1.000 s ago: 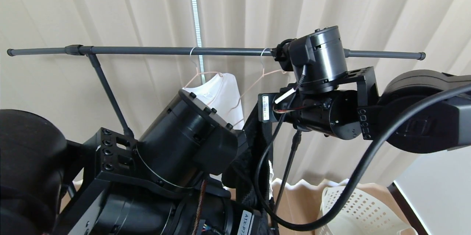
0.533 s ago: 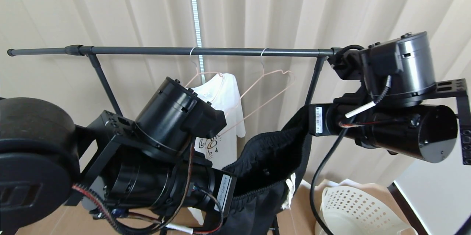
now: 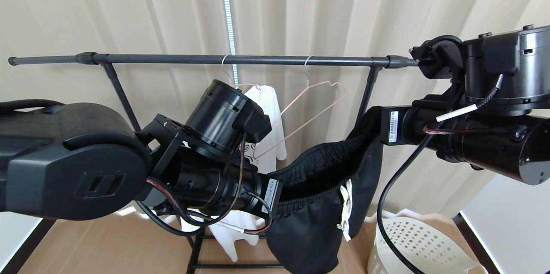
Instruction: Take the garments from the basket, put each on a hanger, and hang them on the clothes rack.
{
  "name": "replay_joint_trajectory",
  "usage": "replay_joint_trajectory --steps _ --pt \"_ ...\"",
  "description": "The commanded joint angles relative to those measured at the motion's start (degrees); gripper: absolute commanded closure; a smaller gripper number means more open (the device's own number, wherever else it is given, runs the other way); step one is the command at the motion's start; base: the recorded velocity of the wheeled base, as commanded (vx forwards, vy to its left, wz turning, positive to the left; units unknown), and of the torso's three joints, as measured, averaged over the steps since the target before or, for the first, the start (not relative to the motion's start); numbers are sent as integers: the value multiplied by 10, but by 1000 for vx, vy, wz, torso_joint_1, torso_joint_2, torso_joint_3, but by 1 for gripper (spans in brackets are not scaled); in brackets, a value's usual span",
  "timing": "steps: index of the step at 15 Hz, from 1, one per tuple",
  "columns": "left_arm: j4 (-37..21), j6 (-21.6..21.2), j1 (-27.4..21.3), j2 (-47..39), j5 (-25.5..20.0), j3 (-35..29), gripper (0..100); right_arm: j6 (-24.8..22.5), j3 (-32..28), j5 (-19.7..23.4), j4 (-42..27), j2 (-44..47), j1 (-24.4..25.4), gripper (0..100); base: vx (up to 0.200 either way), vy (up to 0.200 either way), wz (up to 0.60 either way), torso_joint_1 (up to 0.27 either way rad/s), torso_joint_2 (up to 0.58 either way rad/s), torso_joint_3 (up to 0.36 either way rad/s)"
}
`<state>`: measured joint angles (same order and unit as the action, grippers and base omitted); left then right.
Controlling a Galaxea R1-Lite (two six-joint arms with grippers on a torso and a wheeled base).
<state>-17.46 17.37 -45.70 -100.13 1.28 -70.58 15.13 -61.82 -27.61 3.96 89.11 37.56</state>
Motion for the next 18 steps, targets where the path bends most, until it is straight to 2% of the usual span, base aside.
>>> replay_joint_trajectory --steps 1,7,10,13,16,18 --pt "0 -1 1 -2 1 0 0 1 -1 0 3 0 -3 100 0 0 0 0 0 0" --pt "-2 -10 16 13 13 3 0 -2 -2 2 19 7 -25 100 0 0 0 0 0 0" --pt "9 -52 52 10 11 -2 0 -2 0 2 19 9 -24 100 0 0 0 0 0 0" --pt "92 -123 106 -37 10 -19 0 -21 9 3 20 3 -24 100 0 0 0 0 0 0" --pt "140 -181 141 -110 9 -86 0 -41 29 4 32 2 -24 100 0 0 0 0 0 0" --pt "143 -189 144 -147 8 -136 0 -42 33 4 38 3 -24 100 0 0 0 0 0 0"
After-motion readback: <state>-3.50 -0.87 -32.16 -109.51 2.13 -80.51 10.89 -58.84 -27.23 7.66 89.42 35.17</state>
